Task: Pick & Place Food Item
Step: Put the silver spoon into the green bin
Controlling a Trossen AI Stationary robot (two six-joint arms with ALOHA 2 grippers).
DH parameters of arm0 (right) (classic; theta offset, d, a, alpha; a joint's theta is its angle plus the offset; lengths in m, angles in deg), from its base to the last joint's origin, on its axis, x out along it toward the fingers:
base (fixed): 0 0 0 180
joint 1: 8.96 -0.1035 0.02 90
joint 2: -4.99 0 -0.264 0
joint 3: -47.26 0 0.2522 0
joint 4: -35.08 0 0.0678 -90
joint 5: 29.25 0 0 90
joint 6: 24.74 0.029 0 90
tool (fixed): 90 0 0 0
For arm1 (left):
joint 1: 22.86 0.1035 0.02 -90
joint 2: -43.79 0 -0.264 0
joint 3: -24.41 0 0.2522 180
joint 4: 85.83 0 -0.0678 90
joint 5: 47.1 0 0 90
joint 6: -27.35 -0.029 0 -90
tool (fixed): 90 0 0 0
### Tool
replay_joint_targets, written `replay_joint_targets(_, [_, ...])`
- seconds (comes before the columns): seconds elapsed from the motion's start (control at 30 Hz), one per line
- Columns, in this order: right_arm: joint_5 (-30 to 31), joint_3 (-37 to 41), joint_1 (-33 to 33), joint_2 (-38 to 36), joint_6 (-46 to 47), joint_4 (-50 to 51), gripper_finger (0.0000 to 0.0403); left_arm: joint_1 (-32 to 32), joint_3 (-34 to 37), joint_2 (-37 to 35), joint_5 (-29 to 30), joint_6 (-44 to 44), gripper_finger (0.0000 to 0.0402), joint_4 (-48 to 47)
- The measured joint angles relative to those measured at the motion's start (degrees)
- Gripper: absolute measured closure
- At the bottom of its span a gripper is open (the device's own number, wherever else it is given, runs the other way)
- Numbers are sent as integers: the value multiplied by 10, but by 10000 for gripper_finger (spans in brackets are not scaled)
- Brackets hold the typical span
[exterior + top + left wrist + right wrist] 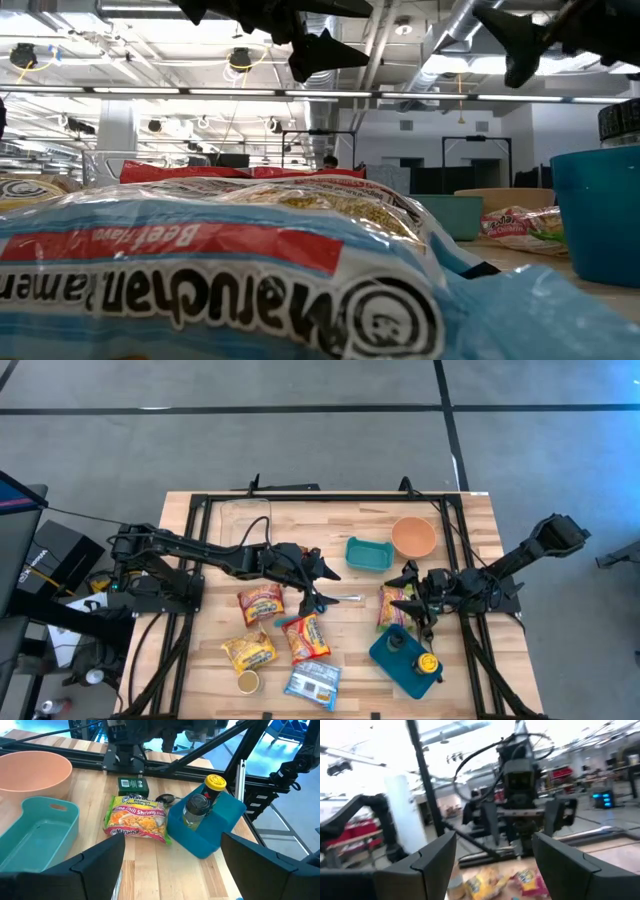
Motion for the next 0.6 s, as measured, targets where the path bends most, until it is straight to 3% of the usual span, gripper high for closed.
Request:
replay_joint_targets(0.3, [74,-28,0,0,-1,67,176,5,0,0,3,4,79,255])
replay_joint_targets(0.43, [116,-30,0,0,0,109,213,5,0,0,5,4,79,316])
replay_joint_targets(0.6, [124,-30,1,0,-1,118,257,5,0,0,5,4,79,360])
